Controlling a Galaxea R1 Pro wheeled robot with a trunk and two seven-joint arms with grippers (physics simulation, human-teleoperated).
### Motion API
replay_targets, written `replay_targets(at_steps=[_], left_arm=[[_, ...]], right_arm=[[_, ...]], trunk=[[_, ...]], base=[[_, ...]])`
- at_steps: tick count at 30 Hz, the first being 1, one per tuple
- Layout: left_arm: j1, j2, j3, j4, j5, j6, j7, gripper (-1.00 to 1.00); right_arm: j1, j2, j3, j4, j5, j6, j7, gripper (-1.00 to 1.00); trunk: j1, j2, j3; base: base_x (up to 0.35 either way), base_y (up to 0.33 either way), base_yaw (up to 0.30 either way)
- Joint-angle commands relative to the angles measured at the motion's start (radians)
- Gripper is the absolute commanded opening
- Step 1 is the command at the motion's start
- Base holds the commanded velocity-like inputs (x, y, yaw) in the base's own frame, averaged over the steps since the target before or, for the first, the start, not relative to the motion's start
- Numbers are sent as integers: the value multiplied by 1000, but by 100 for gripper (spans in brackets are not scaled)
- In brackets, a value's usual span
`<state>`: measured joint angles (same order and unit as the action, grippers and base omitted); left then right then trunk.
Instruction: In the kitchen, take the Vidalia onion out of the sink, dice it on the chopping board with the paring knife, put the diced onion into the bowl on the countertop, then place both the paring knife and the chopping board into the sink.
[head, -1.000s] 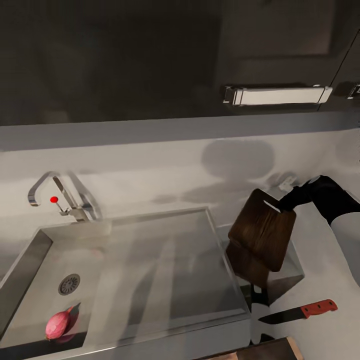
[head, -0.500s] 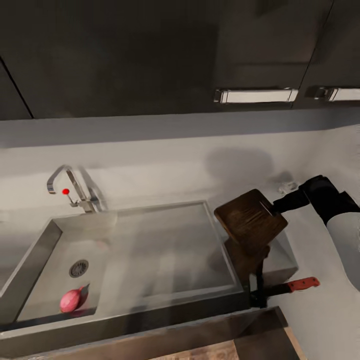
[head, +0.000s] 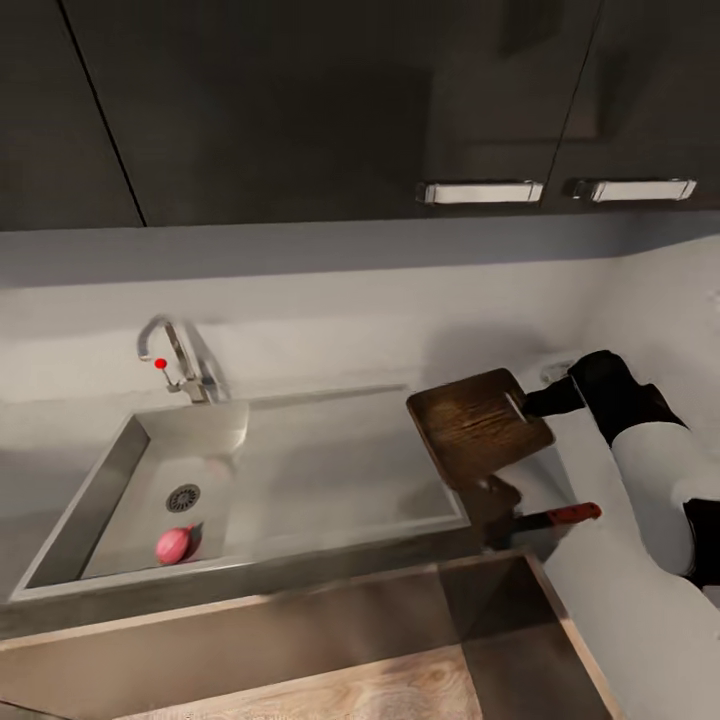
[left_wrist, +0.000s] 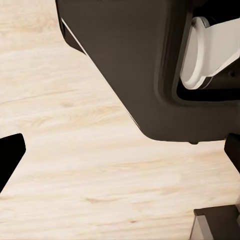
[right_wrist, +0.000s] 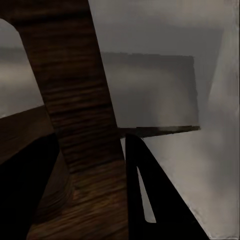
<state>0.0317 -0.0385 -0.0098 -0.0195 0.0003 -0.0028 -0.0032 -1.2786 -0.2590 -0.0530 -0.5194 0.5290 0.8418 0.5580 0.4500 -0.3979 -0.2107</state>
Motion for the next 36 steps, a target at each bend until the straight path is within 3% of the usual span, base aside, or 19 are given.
replay_targets(at_steps=[1, 5, 12, 17, 18, 21, 22, 26, 28, 36], left_arm=[[1, 0, -1, -2, 0, 0, 0, 100], [1, 0, -1, -2, 1, 0, -1, 100], [1, 0, -1, -2, 0, 0, -1, 100], [1, 0, -1, -2, 1, 0, 0, 100], [1, 0, -1, -2, 0, 0, 0, 100], [1, -1, -1, -2, 1, 0, 0, 100], [1, -2, -1, -2, 1, -1, 0, 100], [1, -3, -1, -2, 0, -1, 0, 100], [1, -3, -1, -2, 0, -2, 0, 100], [1, -3, -1, -2, 1, -2, 0, 100]], right_arm=[[-1, 14, -25, -1, 2, 6, -16, -100], [-1, 52, -59, -2, 2, 7, -57, -100], [-1, 96, -66, -3, 2, 6, -104, -100], [-1, 126, -98, -4, 2, 7, -126, -100], [-1, 140, -127, -4, 2, 7, -150, -100], [-1, 156, -139, -4, 2, 7, -184, -100], [-1, 183, -161, -4, 2, 7, -265, -100], [-1, 212, -215, -4, 1, 6, -356, -100], [-1, 228, -269, -4, 2, 6, -394, -100], [-1, 242, -289, -4, 0, 6, -405, -100]], trunk=[[0, -2, 0], [0, -2, 6], [0, -2, 18], [0, -2, 21], [0, -2, 21], [0, -2, 21], [0, -2, 21], [0, -2, 21], [0, -2, 21], [0, -2, 21]], base=[[-330, 42, 0], [-304, 18, 0], [-243, 14, 0], [-256, 153, 0], [-266, 195, 0], [-266, 203, 0], [-261, 211, 0], [-242, 207, 0], [-218, 189, 0], [-193, 167, 0]])
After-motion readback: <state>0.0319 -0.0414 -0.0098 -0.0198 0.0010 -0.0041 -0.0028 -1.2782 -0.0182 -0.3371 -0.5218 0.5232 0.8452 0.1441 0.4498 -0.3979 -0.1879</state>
